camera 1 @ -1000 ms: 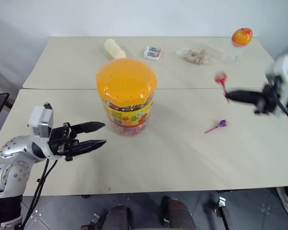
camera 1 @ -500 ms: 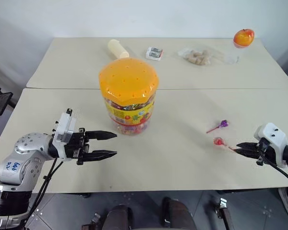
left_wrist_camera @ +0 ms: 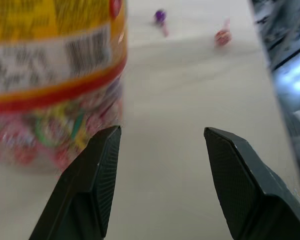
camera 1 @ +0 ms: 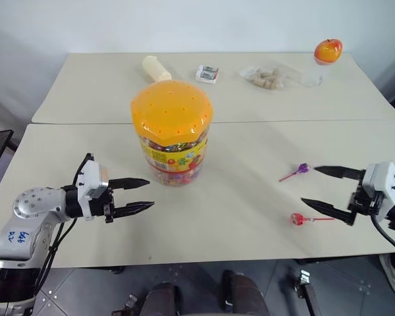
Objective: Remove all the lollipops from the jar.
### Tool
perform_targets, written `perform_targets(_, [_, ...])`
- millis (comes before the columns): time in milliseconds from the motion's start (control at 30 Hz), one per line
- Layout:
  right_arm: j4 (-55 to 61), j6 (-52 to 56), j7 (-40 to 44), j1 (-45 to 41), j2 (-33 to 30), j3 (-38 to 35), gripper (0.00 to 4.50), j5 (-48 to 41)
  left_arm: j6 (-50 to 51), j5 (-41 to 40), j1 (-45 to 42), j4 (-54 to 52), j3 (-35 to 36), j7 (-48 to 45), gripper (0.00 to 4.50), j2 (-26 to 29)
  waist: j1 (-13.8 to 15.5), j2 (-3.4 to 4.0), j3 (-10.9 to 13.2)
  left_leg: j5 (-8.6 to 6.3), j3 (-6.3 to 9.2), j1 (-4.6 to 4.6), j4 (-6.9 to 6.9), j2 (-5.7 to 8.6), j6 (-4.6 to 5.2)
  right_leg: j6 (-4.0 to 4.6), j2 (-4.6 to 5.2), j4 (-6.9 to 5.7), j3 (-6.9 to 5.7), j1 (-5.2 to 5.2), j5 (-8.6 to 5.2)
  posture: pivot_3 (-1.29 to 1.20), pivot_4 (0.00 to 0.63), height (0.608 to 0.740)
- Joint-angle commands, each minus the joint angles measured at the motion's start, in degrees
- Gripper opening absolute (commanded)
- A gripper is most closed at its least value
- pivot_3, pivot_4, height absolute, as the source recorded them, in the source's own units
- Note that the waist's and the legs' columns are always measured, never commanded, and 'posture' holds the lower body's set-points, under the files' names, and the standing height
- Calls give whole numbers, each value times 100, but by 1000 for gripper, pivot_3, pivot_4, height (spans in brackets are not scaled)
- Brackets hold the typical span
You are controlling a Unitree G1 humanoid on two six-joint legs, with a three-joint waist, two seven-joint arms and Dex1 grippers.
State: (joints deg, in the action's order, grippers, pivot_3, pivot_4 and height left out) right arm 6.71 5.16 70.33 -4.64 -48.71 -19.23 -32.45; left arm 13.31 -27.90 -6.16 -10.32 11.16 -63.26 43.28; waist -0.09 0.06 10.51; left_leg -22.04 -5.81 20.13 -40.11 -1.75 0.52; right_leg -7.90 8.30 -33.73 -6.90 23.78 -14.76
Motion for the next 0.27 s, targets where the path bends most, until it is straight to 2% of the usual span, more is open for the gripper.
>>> perform_targets(33, [446, -114, 38, -164, 286, 400, 4456, -90, -565, 173, 194, 62, 369, 344, 2813, -196, 14, 0, 0, 0, 1, -1, -1, 0, 0, 0, 0, -1, 0, -1, 0, 0, 150, 740])
perform_targets(133, [467, -441, 78, -341, 675, 959, 4456, 204, -668, 254, 514, -4, 607, 656, 2813, -293, 33, -1, -1, -1, 12, 5, -5, 1, -1, 0, 2, -2, -5, -1, 0, 0, 150, 740])
perform_targets(267, [170, -845, 24, -400, 989, 1322, 4456, 560, -554, 56, 1009, -493, 854, 805, 2813, -287, 32, -1, -1, -2, 13, 6, -4, 2, -1, 0, 4, -5, -9, 0, 0, 0, 150, 740])
